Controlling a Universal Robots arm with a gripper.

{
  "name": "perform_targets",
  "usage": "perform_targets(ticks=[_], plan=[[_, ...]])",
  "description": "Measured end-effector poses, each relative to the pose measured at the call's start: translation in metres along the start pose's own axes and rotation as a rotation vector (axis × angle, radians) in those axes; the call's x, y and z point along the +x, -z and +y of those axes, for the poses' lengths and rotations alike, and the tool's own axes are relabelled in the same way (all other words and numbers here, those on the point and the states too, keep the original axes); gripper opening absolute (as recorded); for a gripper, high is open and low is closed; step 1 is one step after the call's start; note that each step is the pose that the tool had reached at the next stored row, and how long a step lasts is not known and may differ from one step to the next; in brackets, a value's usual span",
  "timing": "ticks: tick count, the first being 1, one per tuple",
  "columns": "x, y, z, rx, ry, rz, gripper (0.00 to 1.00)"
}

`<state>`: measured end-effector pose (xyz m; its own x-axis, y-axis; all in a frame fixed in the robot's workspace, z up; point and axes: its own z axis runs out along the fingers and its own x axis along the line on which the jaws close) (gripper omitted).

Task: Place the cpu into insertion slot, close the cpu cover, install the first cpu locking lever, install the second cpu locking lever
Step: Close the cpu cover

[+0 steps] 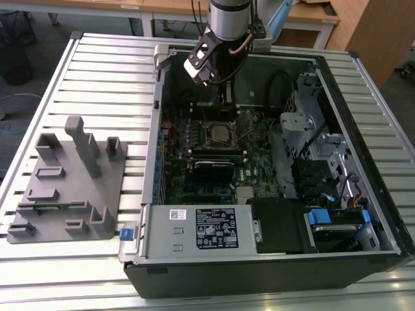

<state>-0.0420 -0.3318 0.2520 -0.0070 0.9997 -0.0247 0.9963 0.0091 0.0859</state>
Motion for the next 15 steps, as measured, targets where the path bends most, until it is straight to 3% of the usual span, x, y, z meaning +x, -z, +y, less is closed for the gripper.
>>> perform_targets(ticks=[3,15], plan=[[0.0000,0.0001,0.0002,0.0079,0.000,0.0000,0.11],[0.0000,0.0026,0.0004,0.0084,0.000,0.0006,0.11]])
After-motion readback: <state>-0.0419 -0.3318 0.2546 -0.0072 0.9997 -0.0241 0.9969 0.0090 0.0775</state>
